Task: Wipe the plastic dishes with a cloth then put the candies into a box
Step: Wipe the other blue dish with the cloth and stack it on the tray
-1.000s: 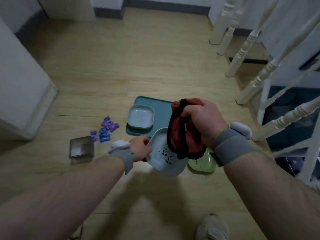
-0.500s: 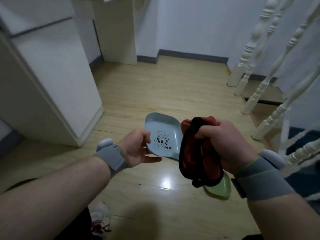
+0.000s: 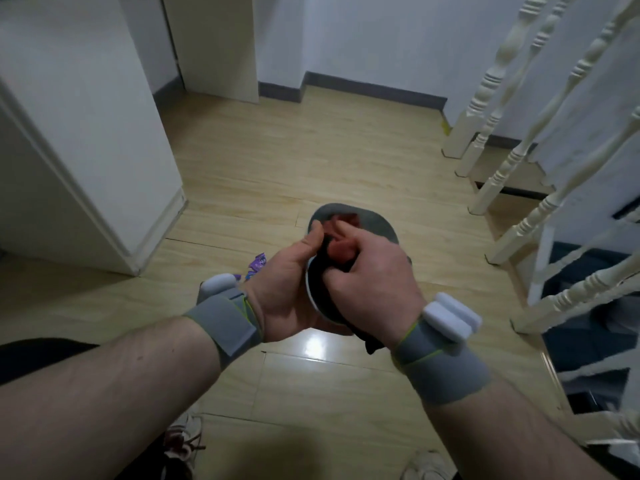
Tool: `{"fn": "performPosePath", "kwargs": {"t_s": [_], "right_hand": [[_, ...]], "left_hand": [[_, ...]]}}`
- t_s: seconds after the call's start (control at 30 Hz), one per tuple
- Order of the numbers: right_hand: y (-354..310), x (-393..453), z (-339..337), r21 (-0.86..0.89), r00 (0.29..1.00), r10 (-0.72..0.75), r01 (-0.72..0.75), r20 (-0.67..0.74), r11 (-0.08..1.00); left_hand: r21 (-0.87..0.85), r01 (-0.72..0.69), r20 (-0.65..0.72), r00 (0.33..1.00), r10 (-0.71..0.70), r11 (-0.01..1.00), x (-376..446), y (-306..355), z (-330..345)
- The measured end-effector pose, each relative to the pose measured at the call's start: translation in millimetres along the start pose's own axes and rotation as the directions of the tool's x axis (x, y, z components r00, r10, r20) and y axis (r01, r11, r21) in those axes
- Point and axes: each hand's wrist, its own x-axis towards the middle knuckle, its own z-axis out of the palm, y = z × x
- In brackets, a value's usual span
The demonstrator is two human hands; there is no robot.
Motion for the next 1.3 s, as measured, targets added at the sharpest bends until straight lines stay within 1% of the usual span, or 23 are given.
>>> {"fn": "performPosePath", "kwargs": {"t_s": [0.07,0.13,0.23,0.33,0.47,0.53,0.63,0.7,0.73,0.77,0.83,0.87,0.9,0.97,1.0,1.07,1.1,1.13,1.17,1.27,1.3], "right_hand": [[-7,-4,6,0.017,0.988,-0.121,0.120,0.092,0.993],[-10,-6,4,0.009,0.969,-0.168,0.169,0.181,0.986],[-6,-5,-4,0.006,0.952,-0.133,0.136,0.275,0.991],[-3,-9,-6,-0.024,0.919,-0.099,0.117,0.382,0.993],[-1,-14,-11,-0.058,0.886,-0.061,0.098,0.459,0.993],[3,-15,-13,-0.120,0.885,-0.031,0.097,0.465,0.988],[17,-10,-15,-0.238,0.898,0.070,0.039,0.434,0.971],[27,-7,-16,-0.355,0.926,0.105,0.033,0.363,0.934],[30,-7,-14,-0.365,0.943,0.094,0.030,0.318,0.931],[31,-8,-10,-0.306,0.955,0.073,0.020,0.289,0.952],[22,-16,-1,-0.036,0.955,0.009,0.002,0.297,0.999],[14,-20,3,0.084,0.950,-0.033,0.007,0.311,0.996],[10,-23,6,0.143,0.950,-0.064,0.021,0.306,0.989],[17,-22,8,0.123,0.955,-0.062,0.028,0.288,0.992],[24,-18,7,0.071,0.962,-0.039,0.020,0.269,0.997],[36,-12,4,-0.087,0.975,0.007,0.013,0.224,0.996],[40,-11,4,-0.133,0.980,0.017,0.009,0.197,0.991],[39,-11,6,-0.133,0.983,0.015,0.009,0.183,0.991],[34,-13,9,-0.085,0.983,-0.010,0.027,0.186,0.996],[17,-22,14,0.157,0.972,-0.129,0.098,0.199,0.983],[17,-23,14,0.178,0.970,-0.147,0.112,0.192,0.978]], "left_hand": [[-0.092,-0.052,-0.032,0.998,0.049,0.994,1,-1,0],[-0.132,-0.093,-0.057,0.995,0.086,0.987,1,0,0],[-0.128,-0.124,-0.081,0.990,0.114,0.984,3,0,-1],[-0.126,-0.146,-0.087,0.987,0.135,0.981,5,1,-4],[-0.084,-0.200,-0.048,0.979,0.196,0.976,2,5,-2],[-0.061,-0.202,-0.050,0.979,0.199,0.978,2,6,-2],[-0.041,-0.222,-0.071,0.973,0.219,0.974,3,10,-4],[-0.015,-0.255,-0.086,0.964,0.253,0.967,3,12,-3],[-0.004,-0.276,-0.084,0.958,0.274,0.961,5,13,-2],[0.002,-0.292,-0.080,0.953,0.291,0.957,6,13,-1],[-0.007,-0.311,-0.088,0.947,0.309,0.951,9,12,-1],[-0.018,-0.310,-0.091,0.947,0.307,0.951,10,12,-2],[-0.030,-0.309,-0.093,0.948,0.305,0.951,10,12,-2],[-0.032,-0.322,-0.087,0.944,0.318,0.946,9,13,-4],[-0.022,-0.336,-0.080,0.939,0.333,0.942,9,14,-5],[0.021,-0.359,-0.082,0.929,0.360,0.933,8,13,-5],[0.038,-0.366,-0.095,0.925,0.368,0.930,8,13,-4],[0.048,-0.371,-0.117,0.920,0.374,0.927,9,12,-3],[0.046,-0.370,-0.135,0.918,0.372,0.928,9,12,-3],[0.004,-0.332,-0.153,0.932,0.329,0.943,9,11,-1],[-0.010,-0.318,-0.149,0.938,0.313,0.948,8,11,0]]}}
